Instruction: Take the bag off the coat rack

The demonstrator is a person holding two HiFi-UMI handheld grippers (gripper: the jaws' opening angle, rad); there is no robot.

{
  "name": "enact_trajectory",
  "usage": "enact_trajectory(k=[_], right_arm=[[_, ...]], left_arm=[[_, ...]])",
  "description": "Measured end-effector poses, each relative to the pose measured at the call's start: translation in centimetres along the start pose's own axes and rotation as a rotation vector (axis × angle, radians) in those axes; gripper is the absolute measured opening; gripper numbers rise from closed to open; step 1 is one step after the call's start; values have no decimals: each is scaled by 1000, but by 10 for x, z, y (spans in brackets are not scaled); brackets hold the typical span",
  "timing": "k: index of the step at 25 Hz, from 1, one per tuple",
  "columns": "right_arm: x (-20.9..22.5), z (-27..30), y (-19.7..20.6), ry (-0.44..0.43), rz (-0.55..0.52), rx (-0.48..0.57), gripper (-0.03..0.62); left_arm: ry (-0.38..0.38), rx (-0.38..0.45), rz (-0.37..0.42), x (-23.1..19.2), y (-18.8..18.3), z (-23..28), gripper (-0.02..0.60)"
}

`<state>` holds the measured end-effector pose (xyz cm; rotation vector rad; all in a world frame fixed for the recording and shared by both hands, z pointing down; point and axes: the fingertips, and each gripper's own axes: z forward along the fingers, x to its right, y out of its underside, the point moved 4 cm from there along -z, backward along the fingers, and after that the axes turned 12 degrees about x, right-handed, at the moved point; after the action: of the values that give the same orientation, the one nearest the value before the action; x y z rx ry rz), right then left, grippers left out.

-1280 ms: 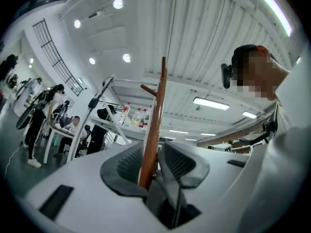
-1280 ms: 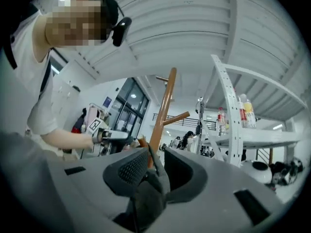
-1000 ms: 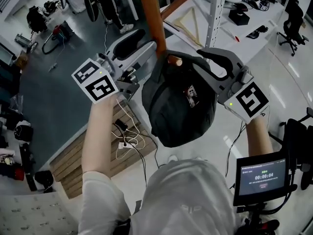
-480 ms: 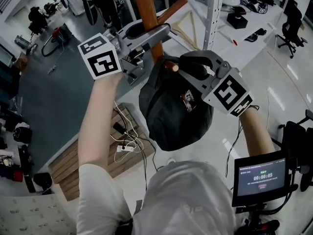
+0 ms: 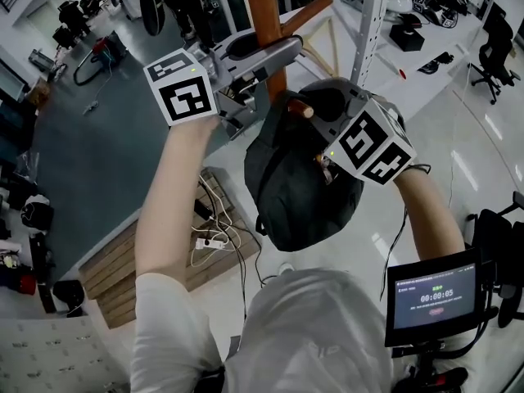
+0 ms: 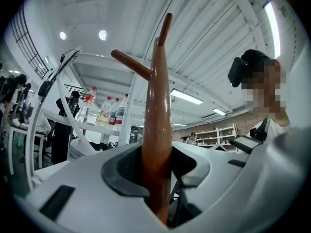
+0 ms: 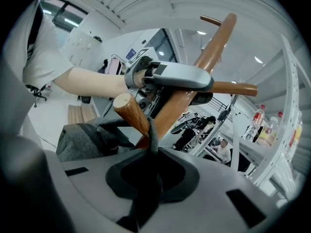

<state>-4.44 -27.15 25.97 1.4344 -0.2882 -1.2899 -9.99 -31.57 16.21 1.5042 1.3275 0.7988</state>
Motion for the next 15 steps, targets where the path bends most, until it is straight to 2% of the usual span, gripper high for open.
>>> enact_trajectory(k=[3, 6, 8, 15], right_arm=[[0, 3, 1, 19, 56, 59, 40], [-1, 3, 0, 80, 11, 73, 38], [1, 2, 0, 105, 17, 84, 38], [7, -4, -6, 151, 142, 115, 38]], left_arm=[[3, 22, 0, -2, 0, -2, 141], [10, 35, 0, -2, 0, -3, 141], [13, 36, -1, -2, 0, -2, 141], [35, 22, -5, -1, 1, 0, 141]])
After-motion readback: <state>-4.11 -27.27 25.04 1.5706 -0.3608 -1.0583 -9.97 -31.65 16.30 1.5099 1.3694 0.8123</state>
